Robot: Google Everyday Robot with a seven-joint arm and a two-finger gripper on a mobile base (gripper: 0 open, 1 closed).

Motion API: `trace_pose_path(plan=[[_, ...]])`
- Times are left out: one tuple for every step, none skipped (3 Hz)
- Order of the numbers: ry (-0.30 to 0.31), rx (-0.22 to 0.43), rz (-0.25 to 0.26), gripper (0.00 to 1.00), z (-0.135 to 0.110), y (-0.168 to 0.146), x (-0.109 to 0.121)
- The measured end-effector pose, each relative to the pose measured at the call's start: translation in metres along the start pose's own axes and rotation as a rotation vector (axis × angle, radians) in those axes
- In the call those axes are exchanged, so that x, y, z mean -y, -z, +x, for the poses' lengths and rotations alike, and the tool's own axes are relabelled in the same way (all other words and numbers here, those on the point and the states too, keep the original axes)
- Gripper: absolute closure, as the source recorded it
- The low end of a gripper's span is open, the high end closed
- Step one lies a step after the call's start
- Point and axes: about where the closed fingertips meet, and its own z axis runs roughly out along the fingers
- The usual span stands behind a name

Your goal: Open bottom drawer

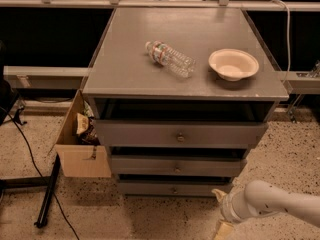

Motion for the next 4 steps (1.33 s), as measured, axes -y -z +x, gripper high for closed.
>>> trace_pose_path(plan=[[0.000,0.000,0.000,0.00,0.000,0.000,0.000],[0.029,-0.003,0.017,0.00,0.006,-0.007,0.002],[0.079,0.006,0.046,0.00,0.020,-0.032,0.011],[0.089,0.024,0.065,0.00,0.031,-0.052,0.020]])
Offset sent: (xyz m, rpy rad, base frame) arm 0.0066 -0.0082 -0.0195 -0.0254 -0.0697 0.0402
